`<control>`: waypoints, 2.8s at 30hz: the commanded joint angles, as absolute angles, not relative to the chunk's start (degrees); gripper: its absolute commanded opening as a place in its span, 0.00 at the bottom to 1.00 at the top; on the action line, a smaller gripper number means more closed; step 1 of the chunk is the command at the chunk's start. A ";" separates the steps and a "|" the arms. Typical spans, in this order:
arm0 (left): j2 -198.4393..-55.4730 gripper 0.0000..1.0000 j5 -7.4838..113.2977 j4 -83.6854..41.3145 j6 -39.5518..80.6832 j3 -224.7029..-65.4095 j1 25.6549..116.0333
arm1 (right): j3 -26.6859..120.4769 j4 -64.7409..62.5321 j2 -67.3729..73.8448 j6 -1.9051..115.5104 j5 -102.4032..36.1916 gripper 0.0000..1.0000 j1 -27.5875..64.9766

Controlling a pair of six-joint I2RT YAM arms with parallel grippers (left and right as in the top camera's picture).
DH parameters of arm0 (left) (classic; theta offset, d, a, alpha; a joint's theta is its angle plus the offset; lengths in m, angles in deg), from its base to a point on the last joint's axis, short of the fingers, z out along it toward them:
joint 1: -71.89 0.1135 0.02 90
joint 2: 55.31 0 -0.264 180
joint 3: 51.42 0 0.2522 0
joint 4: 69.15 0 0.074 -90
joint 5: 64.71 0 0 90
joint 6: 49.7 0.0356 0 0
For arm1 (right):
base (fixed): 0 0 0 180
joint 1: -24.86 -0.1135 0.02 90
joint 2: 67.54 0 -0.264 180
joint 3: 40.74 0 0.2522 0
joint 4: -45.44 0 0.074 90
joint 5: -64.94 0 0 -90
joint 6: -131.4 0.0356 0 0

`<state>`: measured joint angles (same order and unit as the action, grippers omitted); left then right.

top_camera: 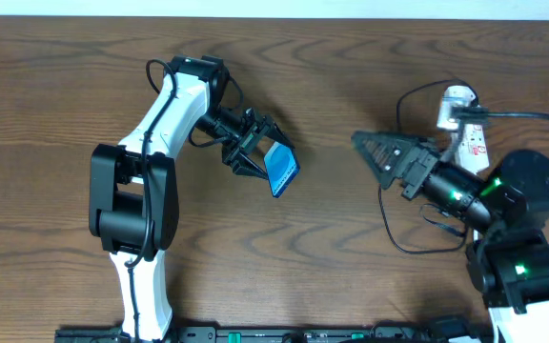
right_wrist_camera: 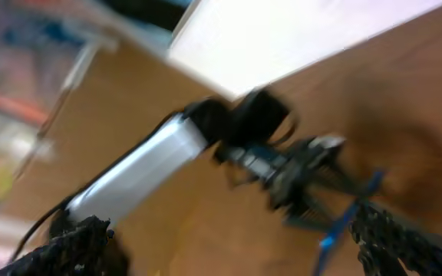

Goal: Plug charger to phone and switch on socket
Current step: 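Move the right gripper toward the phone held by the left gripper, then grasp the phone's side edge with the right gripper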

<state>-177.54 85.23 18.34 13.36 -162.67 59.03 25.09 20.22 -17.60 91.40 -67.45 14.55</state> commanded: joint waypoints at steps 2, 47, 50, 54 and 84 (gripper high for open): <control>-175.40 0.65 87.64 18.74 14.17 -162.61 59.27 | 25.75 20.44 -15.09 94.27 -70.67 0.99 13.94; -175.40 0.65 87.64 17.64 14.15 -162.61 59.27 | 47.58 -11.83 20.82 114.18 -2.25 0.61 -27.33; -175.40 0.65 87.64 17.64 14.15 -162.61 59.27 | 47.58 -11.69 22.37 114.18 -2.32 0.55 -27.33; -175.40 0.65 87.64 17.64 14.13 -162.61 59.27 | 47.58 -10.89 22.72 114.18 -2.84 0.52 -27.37; -175.40 0.65 87.66 17.67 14.13 -162.61 59.27 | 47.50 -7.93 25.37 114.18 -3.11 0.33 -27.26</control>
<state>-177.54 85.23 17.45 13.36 -162.67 59.03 46.45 -7.91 25.21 114.24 -4.64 -27.08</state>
